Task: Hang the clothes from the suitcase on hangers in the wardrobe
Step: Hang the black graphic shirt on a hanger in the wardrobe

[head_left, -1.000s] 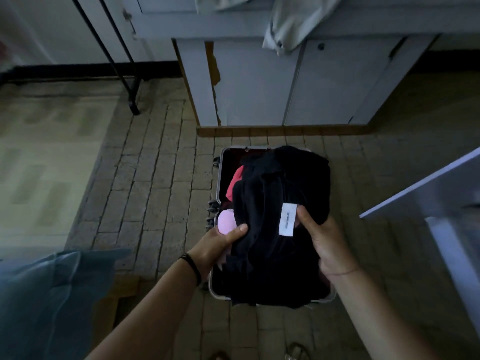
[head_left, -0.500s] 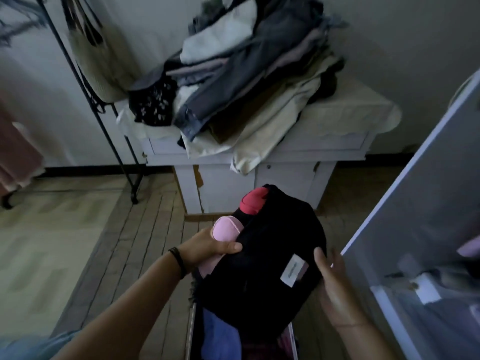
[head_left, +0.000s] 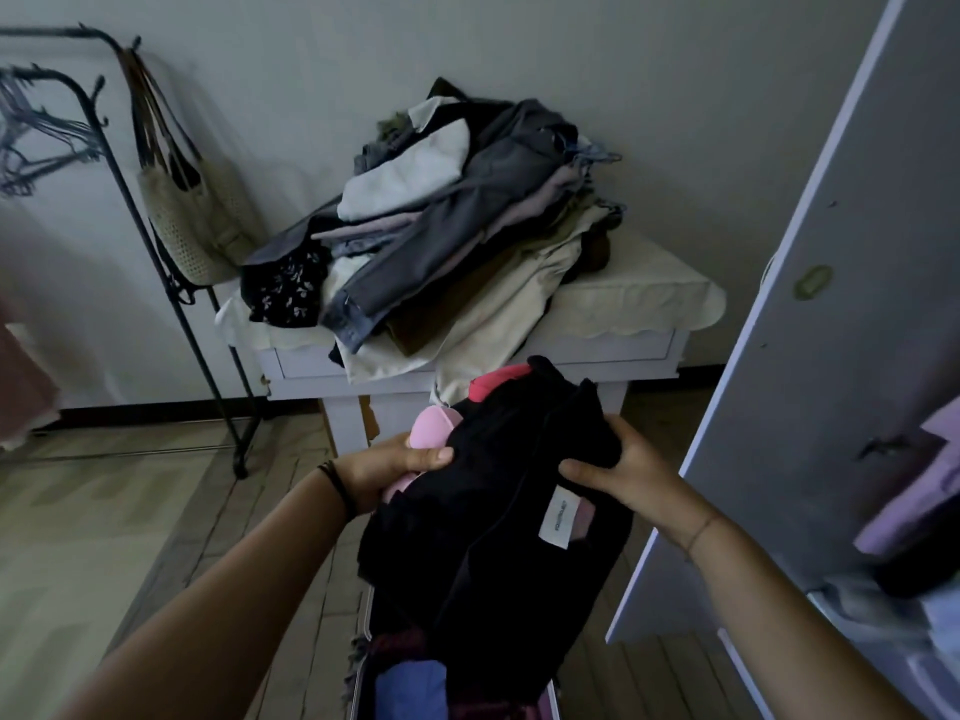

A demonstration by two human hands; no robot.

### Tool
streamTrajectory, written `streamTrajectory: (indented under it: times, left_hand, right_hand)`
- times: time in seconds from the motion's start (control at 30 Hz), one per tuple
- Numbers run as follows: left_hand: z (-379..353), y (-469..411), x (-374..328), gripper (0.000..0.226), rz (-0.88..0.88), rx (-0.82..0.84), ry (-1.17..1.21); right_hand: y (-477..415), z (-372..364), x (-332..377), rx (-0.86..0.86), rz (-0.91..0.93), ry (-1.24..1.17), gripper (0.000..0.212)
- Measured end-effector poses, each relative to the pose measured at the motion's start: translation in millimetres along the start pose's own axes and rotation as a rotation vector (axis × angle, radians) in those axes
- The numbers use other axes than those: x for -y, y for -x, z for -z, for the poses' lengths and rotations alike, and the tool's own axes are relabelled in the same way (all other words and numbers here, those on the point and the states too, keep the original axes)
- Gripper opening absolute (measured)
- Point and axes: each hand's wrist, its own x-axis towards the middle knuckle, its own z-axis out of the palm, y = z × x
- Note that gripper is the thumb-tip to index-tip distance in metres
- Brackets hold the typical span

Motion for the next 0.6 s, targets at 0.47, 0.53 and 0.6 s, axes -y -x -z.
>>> streamTrajectory:
  times: [0.47,0.53,0.6]
  left_hand:
    - [-32.1,-35.9,-35.7,0.043,-0.116,-0.035,-0.397]
    - [-39.3,-39.3,-32.4,0.036,-0.115,0.038,-0.456]
    - [-37.2,-46.3,-24.1,0.030,-0.097,0.068,-0.533]
  right_hand:
    - [-28.8,-57.9,11.7,-0.544,0.064,-0.121,0.011]
    - [-30.9,-66.2,9.3,-0.616,0.017,-0.173,0.019]
    - [-29.7,-64.6,6.2,-0.672,-0.014,-0.205,0.023]
